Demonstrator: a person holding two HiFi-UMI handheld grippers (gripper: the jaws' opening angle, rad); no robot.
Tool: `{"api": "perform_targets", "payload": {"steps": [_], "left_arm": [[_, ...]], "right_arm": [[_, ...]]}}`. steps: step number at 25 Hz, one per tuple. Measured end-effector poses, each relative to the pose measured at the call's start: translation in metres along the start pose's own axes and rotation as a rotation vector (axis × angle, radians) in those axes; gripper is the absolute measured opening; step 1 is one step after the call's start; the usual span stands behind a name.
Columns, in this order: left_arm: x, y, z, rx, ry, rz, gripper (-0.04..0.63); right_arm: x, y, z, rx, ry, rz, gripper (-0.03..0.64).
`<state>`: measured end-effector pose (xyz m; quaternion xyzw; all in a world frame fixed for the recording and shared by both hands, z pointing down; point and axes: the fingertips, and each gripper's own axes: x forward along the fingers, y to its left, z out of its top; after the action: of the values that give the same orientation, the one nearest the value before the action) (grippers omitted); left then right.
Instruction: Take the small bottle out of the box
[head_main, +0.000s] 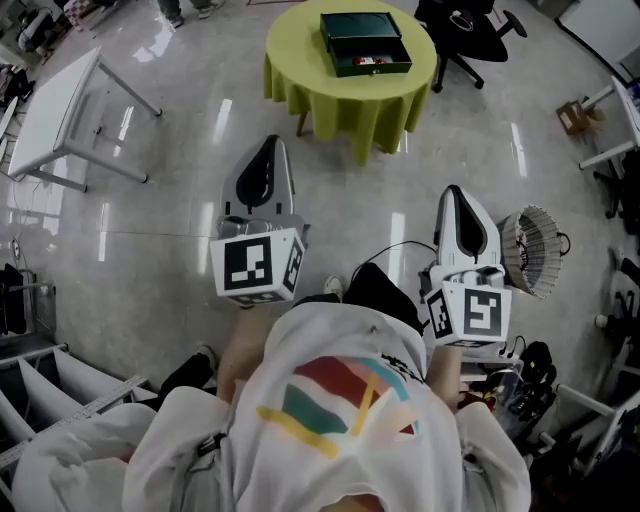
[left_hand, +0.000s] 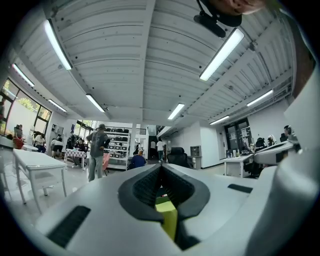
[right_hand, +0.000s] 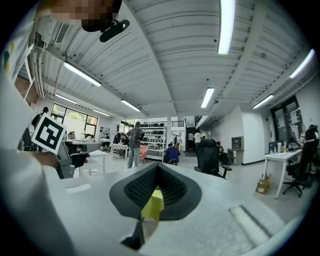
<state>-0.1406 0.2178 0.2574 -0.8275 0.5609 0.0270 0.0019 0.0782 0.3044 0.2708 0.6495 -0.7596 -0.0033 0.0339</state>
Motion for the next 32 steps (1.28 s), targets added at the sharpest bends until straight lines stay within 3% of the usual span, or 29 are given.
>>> {"api": "perform_targets", "payload": {"steps": [9,18,26,32], "left_arm": [[0.032,-0.007,-0.007,0.043,-0.006,-0.008,0.014],[0.077,-0.004,-0.013,0.049,-0.033,0.004,0.014],[0.167,0.006,-0.018,0.041,-0.014,0.045,0.014],[0.259,0.006,-0.003,0.021,-0.029,0.079,0.014]], "right_arm": [[0.030,-0.033,-0.001,0.050,-0.039,-0.042,0.000],[0.103,-0.039,-0.014,0.083,-0.041,0.066,0.000],[0.195,-0.058,-0.012,0.059,-0.019,0.166,0.000],[0.276,-0.105,0.000,0.039,-0.003,0.207,-0.001]]}}
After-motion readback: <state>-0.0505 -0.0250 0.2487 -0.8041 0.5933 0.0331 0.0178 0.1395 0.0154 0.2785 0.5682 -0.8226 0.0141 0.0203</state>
